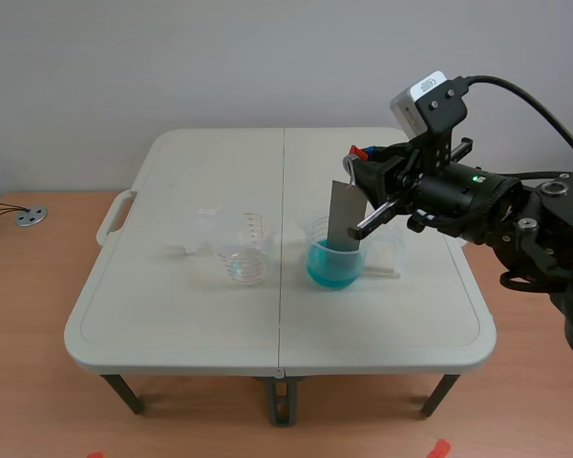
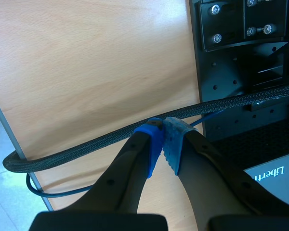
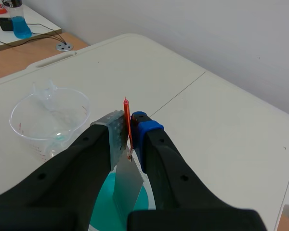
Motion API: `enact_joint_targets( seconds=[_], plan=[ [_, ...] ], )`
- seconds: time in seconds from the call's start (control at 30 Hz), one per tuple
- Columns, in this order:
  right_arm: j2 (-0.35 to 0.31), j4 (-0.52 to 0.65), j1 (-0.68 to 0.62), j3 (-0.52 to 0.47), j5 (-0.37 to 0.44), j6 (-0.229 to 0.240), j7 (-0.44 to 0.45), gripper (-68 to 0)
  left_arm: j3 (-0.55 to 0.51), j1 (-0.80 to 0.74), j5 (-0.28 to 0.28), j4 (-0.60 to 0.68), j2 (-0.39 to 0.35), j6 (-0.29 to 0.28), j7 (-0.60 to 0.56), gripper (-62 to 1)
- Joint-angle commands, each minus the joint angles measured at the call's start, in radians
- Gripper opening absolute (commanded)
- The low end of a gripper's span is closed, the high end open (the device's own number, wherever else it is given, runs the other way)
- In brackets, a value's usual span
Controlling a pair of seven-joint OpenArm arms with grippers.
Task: Hold the metal plate by the orange handle, dip it into the blue solution, take it out and point at it, then put the plate back in the beaker on the left.
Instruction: 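Hold the plate still in the solution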
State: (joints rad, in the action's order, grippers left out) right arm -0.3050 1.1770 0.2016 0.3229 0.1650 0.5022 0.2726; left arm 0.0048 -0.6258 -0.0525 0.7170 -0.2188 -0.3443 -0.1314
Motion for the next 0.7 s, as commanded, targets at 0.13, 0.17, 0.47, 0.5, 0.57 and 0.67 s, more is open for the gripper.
enact_joint_targets(
  seconds=[0.13,0.17,0.47,0.5,0.57,0.67],
  plan=[
    [-0.005,0.003,0.014,-0.002,-0.005,0.001,-0.004,-66.2,0.002,-0.013,-0.003,0.008,0.0,-0.006,-0.003,-57.8],
    [-0.005,0.003,0.014,-0.002,-0.005,0.001,-0.004,-66.2,0.002,-0.013,-0.003,0.008,0.0,-0.006,-0.003,-57.8],
    [-0.002,0.003,0.009,-0.002,-0.005,0.0,-0.014,-66.2,0.002,-0.013,-0.003,0.008,0.0,-0.006,-0.003,-57.8],
    [-0.002,0.003,0.009,-0.002,-0.005,0.0,-0.023,-66.2,0.002,-0.013,-0.003,0.008,0.0,-0.006,-0.003,-57.8],
    [-0.002,0.003,0.009,-0.001,-0.005,0.0,-0.028,-66.2,0.002,-0.013,-0.003,0.008,0.0,-0.006,-0.003,-57.8],
    [-0.002,0.003,0.009,-0.001,-0.005,0.0,-0.032,-66.2,0.002,-0.013,-0.003,0.008,0.0,-0.006,-0.003,-57.8]
  ],
)
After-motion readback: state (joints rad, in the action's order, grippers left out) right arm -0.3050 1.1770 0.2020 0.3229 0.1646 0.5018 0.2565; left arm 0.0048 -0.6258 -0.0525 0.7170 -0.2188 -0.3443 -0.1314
